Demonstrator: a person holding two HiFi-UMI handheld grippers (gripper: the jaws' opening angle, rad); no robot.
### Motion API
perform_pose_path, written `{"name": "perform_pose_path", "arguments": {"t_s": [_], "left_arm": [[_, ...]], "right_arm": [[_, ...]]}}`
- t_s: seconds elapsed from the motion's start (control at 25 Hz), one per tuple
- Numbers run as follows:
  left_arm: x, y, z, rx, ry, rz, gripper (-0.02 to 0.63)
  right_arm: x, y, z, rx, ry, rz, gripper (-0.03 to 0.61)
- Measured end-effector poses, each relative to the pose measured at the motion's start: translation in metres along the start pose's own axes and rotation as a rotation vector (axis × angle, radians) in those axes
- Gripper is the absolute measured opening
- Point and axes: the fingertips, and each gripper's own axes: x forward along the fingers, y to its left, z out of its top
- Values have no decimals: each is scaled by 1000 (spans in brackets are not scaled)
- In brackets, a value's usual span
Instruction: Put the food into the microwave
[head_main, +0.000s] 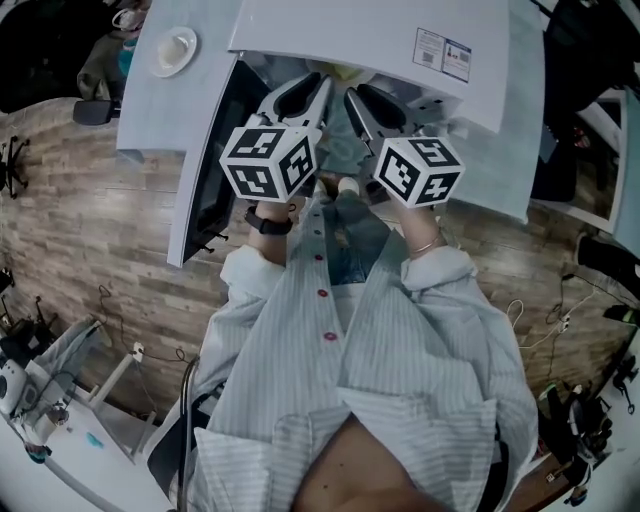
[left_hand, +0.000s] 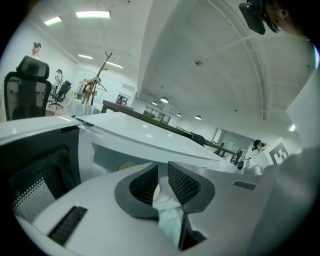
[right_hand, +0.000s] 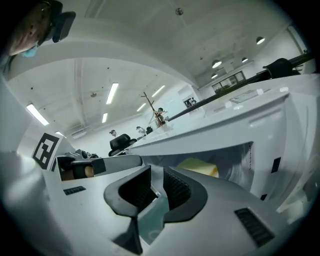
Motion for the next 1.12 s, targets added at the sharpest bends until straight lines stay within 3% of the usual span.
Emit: {"name": "perform_pose_path", "arguments": {"t_s": [0.6,0.84,1.12], "left_arm": [[-22,-57,35,68,-57,-127,31],[-35,-77,41,88,-70,-178,17],[-52,-88,41,87,-79,-211,9]], "right_arm": [[-40,37,46,-42,-71,126,43],[-64,43,61,-113,-108,137,35],[-79,38,66,-62,-150,151,32]]}}
